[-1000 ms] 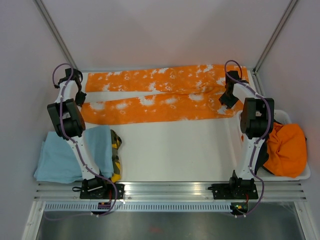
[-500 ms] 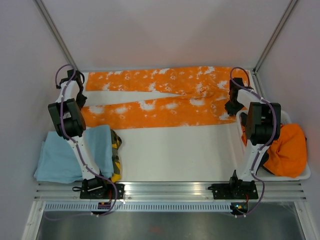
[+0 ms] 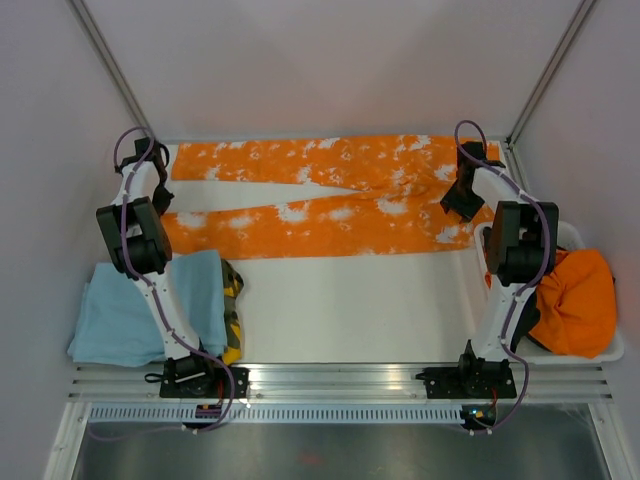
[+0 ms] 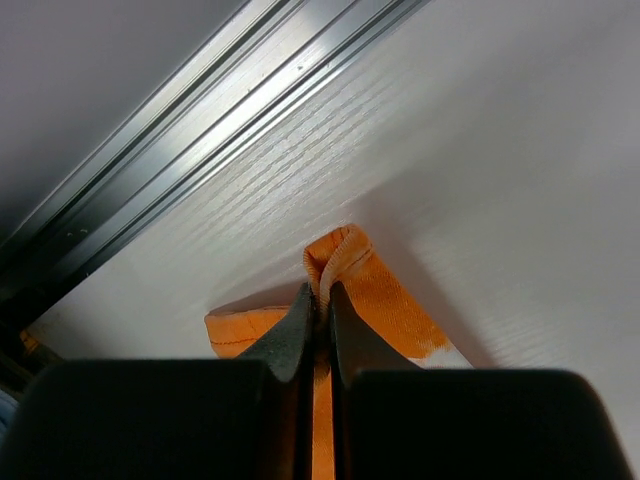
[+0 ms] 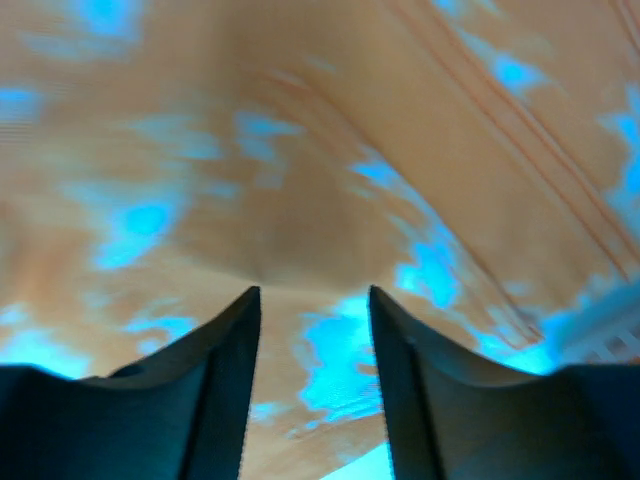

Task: Fold and stack the trousers
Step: Flatten the trousers out, then fold the trousers

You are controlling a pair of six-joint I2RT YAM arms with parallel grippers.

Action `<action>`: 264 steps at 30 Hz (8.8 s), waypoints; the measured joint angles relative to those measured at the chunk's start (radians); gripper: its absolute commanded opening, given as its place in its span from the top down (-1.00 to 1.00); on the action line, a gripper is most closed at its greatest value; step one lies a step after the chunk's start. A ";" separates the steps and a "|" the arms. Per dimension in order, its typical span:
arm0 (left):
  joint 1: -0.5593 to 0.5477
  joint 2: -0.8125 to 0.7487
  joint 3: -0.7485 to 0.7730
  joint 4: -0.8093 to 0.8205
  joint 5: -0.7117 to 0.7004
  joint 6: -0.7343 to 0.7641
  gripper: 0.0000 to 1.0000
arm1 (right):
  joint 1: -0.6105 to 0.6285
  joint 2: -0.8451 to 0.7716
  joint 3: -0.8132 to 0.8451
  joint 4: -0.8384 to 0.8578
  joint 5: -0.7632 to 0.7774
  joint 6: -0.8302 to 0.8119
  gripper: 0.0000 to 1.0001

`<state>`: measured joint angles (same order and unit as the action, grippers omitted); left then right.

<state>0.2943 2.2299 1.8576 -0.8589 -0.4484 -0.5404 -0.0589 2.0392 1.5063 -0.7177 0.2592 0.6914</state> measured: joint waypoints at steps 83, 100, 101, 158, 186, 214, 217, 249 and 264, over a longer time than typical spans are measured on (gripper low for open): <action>-0.142 0.389 0.386 0.697 0.364 -0.621 -0.14 | -0.118 0.573 0.860 0.298 -0.416 -0.033 -0.96; -0.124 -0.294 0.022 0.032 0.098 -0.468 -0.89 | -0.114 0.124 0.494 0.281 -0.286 -0.102 -0.96; -0.113 -0.302 -0.008 -0.022 0.081 -0.494 -0.88 | -0.114 0.124 0.473 0.275 -0.284 -0.102 -0.96; 0.075 -0.375 -0.603 0.350 0.215 -0.478 0.95 | -0.159 -0.026 0.273 0.058 -0.073 0.072 -0.96; 0.074 -0.419 -0.471 0.414 0.292 -0.452 0.95 | 0.199 -0.189 0.047 -0.134 -0.093 0.468 -0.84; 0.075 -0.431 -0.511 0.435 0.272 -0.446 0.95 | 0.139 -0.249 -0.342 0.053 0.136 0.652 -0.09; 0.075 -0.438 -0.511 0.434 0.268 -0.445 0.95 | 0.139 -0.223 -0.322 0.069 0.143 0.635 -0.09; 0.068 -0.472 -0.470 0.336 0.238 -0.415 0.95 | 0.119 -0.017 0.041 -0.135 0.169 0.323 1.00; 0.011 -0.625 -0.428 0.274 0.105 -0.356 0.95 | 0.135 -0.092 0.282 -0.302 0.264 0.066 1.00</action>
<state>0.3054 1.6047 1.4300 -0.5846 -0.3431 -0.8963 0.0757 1.9472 1.7885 -1.0199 0.5236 0.7570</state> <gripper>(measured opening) 0.030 0.011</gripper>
